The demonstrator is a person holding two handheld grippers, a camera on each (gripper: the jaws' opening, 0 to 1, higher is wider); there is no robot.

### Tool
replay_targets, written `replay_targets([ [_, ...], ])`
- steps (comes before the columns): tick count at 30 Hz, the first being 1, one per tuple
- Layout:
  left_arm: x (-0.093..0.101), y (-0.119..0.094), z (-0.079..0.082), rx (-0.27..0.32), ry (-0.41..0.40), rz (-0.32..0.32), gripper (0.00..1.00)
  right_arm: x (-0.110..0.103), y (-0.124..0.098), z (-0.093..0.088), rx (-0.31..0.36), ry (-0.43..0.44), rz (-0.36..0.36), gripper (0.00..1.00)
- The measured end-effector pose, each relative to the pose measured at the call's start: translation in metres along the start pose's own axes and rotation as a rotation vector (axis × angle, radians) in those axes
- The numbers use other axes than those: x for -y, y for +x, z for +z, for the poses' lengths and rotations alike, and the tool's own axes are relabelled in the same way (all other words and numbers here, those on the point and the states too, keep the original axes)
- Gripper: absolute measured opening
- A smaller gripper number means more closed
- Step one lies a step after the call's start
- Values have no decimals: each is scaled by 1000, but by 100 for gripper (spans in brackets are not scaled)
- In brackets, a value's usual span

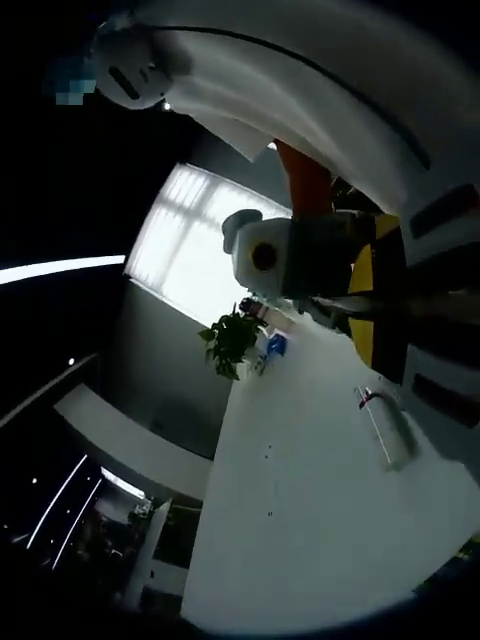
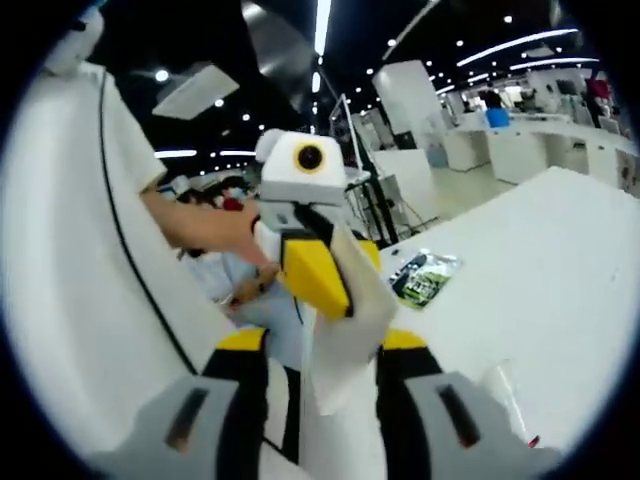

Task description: Arrange the skincare products in the storage area until every visible bottle or jar stands upright without overlapping.

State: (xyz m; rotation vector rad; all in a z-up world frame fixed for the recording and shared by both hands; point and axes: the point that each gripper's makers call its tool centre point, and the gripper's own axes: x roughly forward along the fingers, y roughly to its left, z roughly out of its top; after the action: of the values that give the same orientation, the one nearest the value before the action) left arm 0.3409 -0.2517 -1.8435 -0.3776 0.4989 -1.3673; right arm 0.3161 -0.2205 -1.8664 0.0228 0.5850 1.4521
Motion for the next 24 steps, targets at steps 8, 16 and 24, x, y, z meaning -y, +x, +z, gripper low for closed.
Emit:
replay_targets([
  [8,-5,3,-21,-68,33,28,2,8,-8,-8,-183,-132,7,41],
  [16,-5,4,-33,-104,57,53,2,8,-3,-22,-363,-223,69,27],
  [24,-6,0,-40,-147,100,97,2,9,6,-32,-504,-282,112,24],
])
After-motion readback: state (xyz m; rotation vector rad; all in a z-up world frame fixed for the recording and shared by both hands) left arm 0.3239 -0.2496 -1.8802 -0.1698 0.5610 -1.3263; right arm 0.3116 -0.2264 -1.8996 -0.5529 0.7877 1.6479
